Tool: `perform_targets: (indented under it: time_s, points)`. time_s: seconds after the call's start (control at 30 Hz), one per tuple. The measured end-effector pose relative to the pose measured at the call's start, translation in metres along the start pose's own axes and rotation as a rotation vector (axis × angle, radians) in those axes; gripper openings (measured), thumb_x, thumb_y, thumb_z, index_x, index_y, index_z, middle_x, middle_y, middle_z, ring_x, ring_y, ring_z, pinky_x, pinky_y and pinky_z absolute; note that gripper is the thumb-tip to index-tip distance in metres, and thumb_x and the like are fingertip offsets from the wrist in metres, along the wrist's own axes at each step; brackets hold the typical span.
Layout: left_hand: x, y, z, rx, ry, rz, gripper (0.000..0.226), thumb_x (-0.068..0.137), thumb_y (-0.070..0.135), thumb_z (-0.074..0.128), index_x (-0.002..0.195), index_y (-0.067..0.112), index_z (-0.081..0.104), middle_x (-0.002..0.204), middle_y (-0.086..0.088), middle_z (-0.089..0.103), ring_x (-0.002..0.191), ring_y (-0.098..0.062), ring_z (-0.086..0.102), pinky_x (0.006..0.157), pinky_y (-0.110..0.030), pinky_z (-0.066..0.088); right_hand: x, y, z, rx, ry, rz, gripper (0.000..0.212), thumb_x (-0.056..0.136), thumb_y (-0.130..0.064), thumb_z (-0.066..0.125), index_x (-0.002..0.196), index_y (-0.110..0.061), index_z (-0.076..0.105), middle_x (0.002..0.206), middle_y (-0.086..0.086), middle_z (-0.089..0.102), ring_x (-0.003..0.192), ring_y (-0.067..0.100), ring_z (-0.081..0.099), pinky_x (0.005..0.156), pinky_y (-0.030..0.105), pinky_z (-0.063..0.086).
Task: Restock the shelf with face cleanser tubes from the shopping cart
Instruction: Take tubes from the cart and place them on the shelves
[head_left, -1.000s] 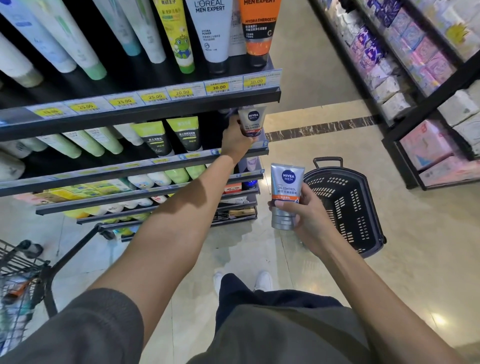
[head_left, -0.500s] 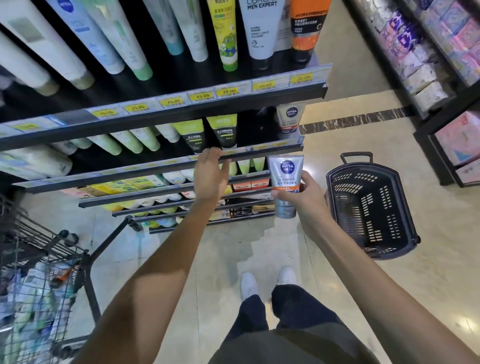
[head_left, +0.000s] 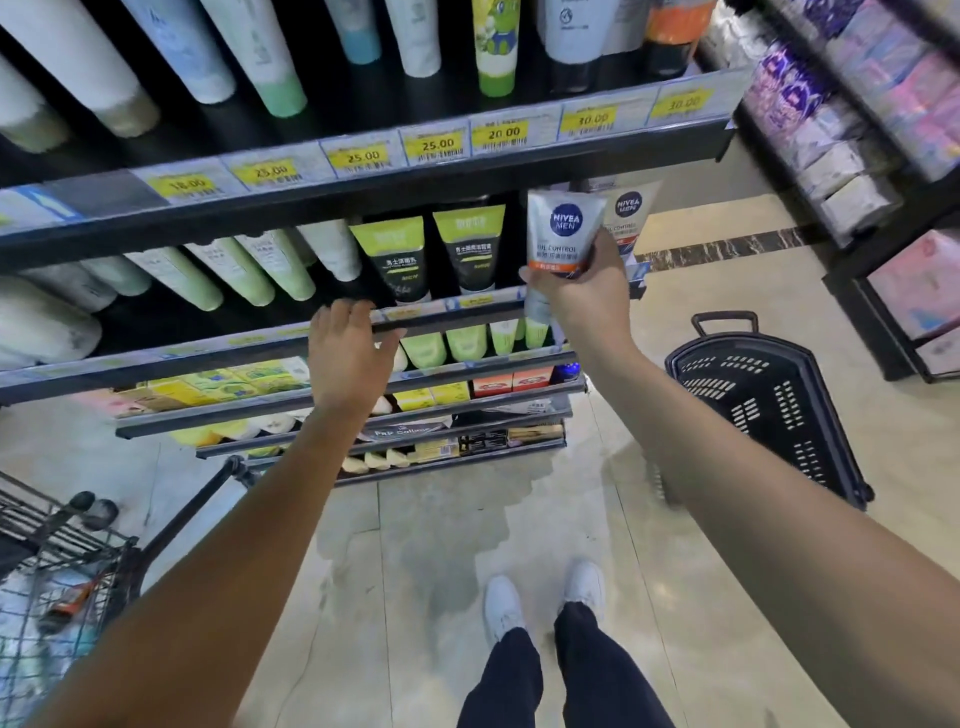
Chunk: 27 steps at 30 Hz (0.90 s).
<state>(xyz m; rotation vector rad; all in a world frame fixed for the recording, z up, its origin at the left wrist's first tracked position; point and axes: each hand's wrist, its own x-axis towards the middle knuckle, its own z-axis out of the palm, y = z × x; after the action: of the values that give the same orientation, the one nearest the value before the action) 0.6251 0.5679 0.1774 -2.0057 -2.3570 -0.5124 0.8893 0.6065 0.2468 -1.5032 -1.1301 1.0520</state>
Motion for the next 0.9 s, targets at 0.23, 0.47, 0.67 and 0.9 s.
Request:
perform_targets:
  time_s: [0.23, 0.47, 0.67, 0.9]
  points:
    - [0.005, -0.014, 0.015, 0.113, 0.061, 0.09, 0.04, 0.092, 0.039, 0.072, 0.113, 0.006, 0.065, 0.096, -0.013, 0.064, 0.094, -0.036, 0.057, 0.098, -0.051, 0.044, 0.035, -0.001, 0.018, -0.072, 0.042, -0.038, 0.07, 0.078, -0.02, 0.09, 0.136, -0.019, 0.049, 0.122, -0.009, 0.063, 0.11, 0.009, 0.059, 0.092, 0.021, 0.048]
    - [0.012, -0.018, 0.016, 0.095, 0.064, 0.131, 0.037, 0.086, 0.035, 0.079, 0.103, 0.004, 0.067, 0.084, -0.012, 0.062, 0.082, -0.036, 0.058, 0.084, -0.047, 0.044, 0.059, 0.002, 0.037, -0.14, 0.049, -0.084, 0.061, 0.075, -0.01, 0.09, 0.122, -0.015, 0.051, 0.109, -0.009, 0.062, 0.101, 0.012, 0.06, 0.086, 0.02, 0.048]
    - [0.012, -0.019, 0.019, 0.056, 0.079, 0.106, 0.037, 0.085, 0.036, 0.08, 0.103, 0.006, 0.069, 0.088, -0.012, 0.064, 0.086, -0.035, 0.06, 0.09, -0.047, 0.043, 0.07, 0.013, 0.047, -0.328, 0.02, -0.043, 0.072, 0.077, -0.017, 0.086, 0.135, -0.014, 0.044, 0.116, -0.001, 0.068, 0.108, 0.025, 0.066, 0.096, 0.039, 0.053]
    - [0.01, -0.019, 0.021, 0.058, 0.114, 0.103, 0.038, 0.086, 0.037, 0.079, 0.106, 0.007, 0.069, 0.089, -0.011, 0.064, 0.087, -0.034, 0.059, 0.093, -0.047, 0.044, 0.071, 0.012, 0.054, -0.482, 0.113, -0.005, 0.069, 0.077, -0.019, 0.082, 0.133, -0.006, 0.043, 0.135, 0.013, 0.055, 0.121, 0.036, 0.059, 0.102, 0.044, 0.05]
